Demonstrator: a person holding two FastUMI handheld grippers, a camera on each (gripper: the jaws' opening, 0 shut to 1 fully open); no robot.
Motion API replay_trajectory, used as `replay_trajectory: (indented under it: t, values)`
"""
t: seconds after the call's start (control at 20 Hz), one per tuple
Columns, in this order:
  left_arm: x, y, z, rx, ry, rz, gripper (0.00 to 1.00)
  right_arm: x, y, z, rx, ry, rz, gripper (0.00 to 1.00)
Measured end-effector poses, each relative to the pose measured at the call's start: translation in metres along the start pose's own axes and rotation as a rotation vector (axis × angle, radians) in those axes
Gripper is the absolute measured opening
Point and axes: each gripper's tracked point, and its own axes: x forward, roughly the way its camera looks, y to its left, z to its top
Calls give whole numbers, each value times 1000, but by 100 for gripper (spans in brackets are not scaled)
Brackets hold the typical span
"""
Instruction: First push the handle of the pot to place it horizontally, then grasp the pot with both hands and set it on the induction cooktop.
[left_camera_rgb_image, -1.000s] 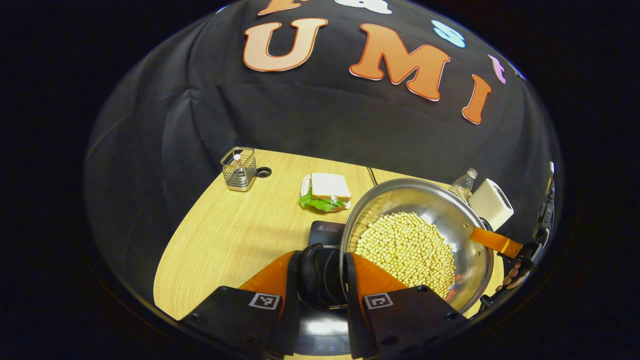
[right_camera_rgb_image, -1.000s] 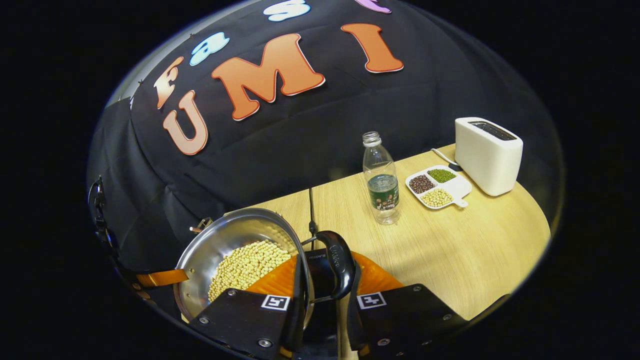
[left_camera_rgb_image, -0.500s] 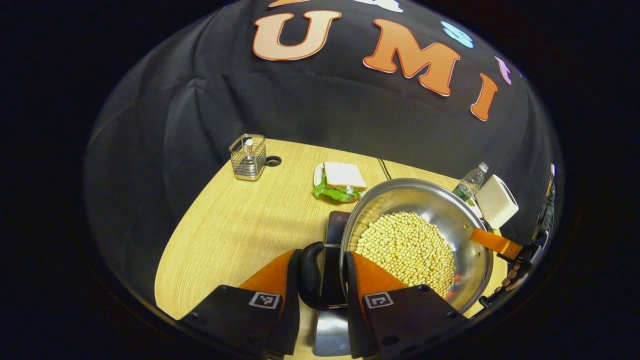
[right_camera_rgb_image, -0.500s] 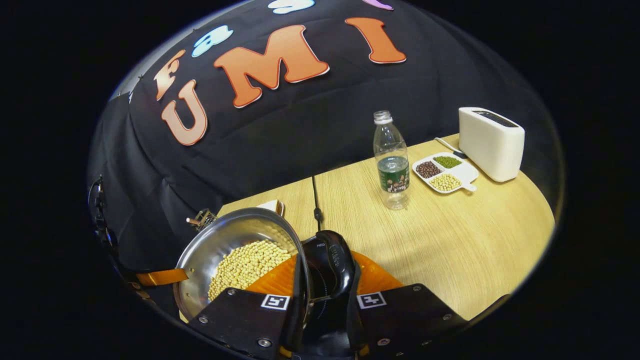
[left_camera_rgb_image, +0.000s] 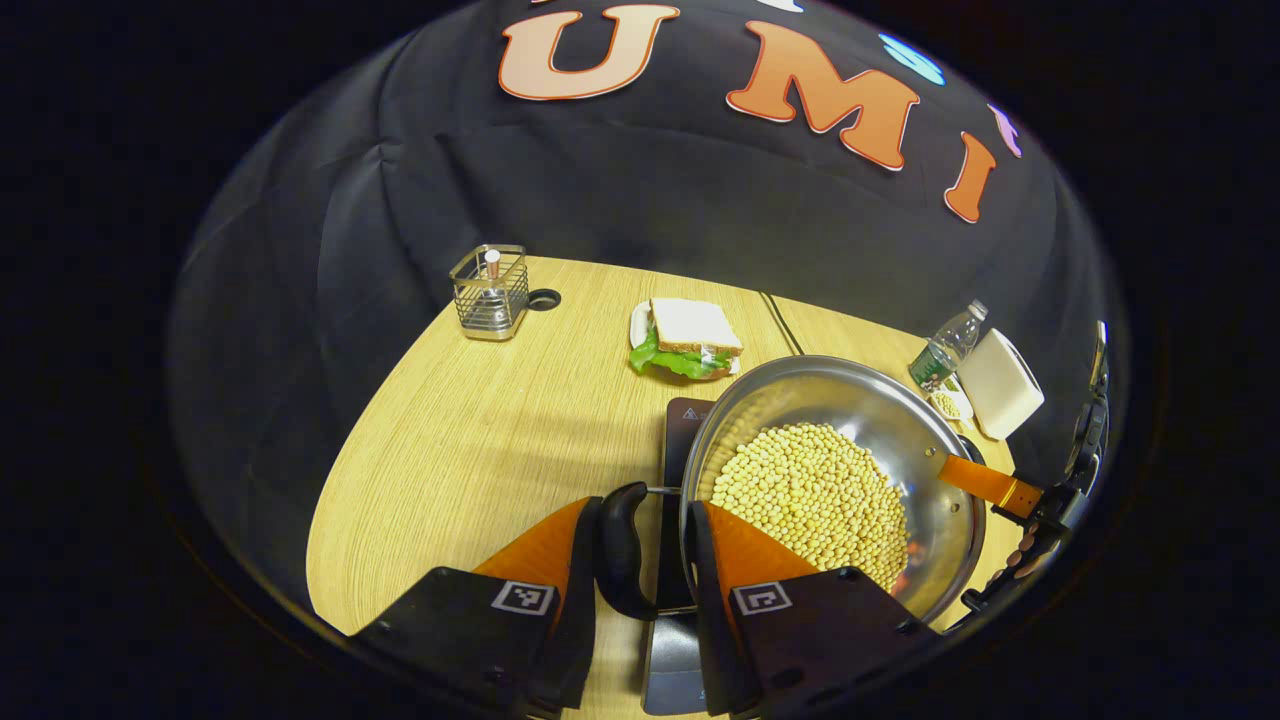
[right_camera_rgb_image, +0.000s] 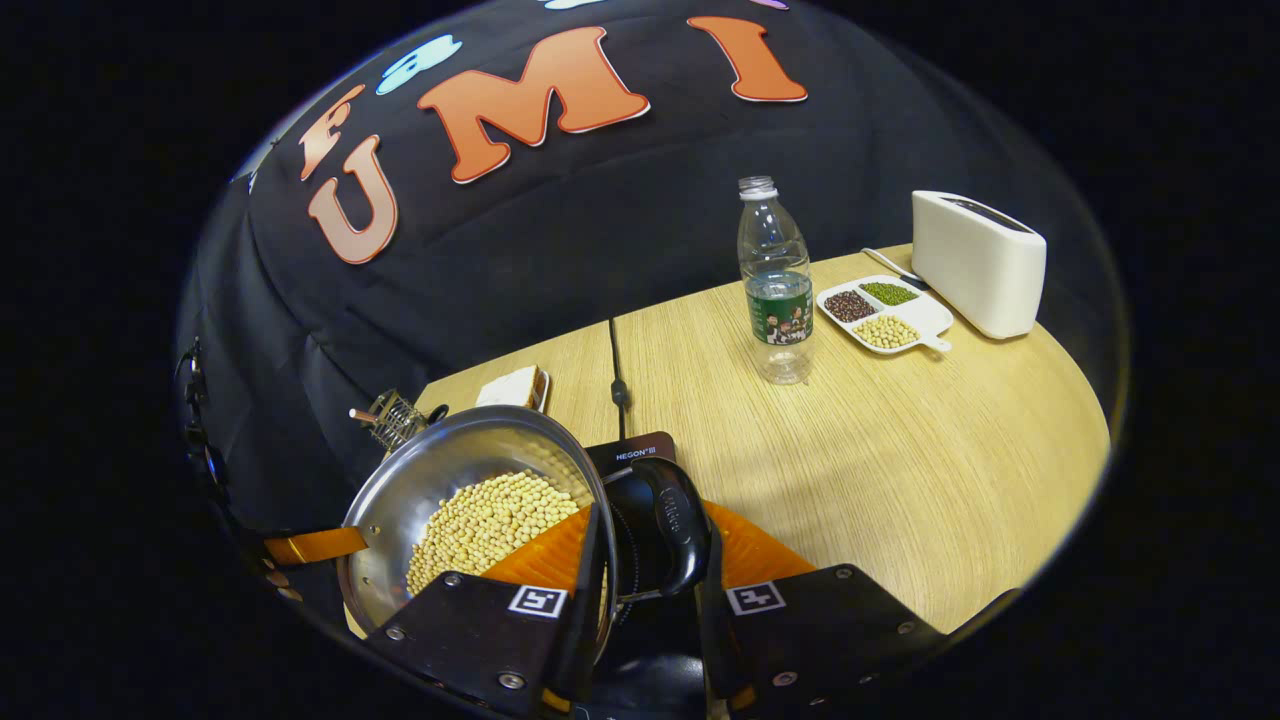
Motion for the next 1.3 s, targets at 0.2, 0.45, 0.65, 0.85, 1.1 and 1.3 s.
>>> replay_trajectory:
  t: [0.2, 0.45, 0.65, 0.85, 1.1, 1.3]
  values:
    - [1, 1, -2, 11, 1, 15, 58, -1, -4, -3, -1, 7, 0, 54]
    - [-55, -16, 70, 86, -246, 33, 85, -46, -2, 57, -64, -157, 11, 84]
    - [-151, -27, 147, 131, -546, 101, 99, -119, -9, 123, -162, -343, 11, 95]
    - [-246, -47, 180, 74, -730, 72, 95, -201, -35, 175, -246, -511, -22, 95]
    - [-358, -45, 198, 112, -934, 113, 100, -297, -75, 206, -302, -651, -60, 95]
    - [-416, -46, 193, 93, -1054, 133, 100, -346, -112, 218, -322, -721, -120, 95]
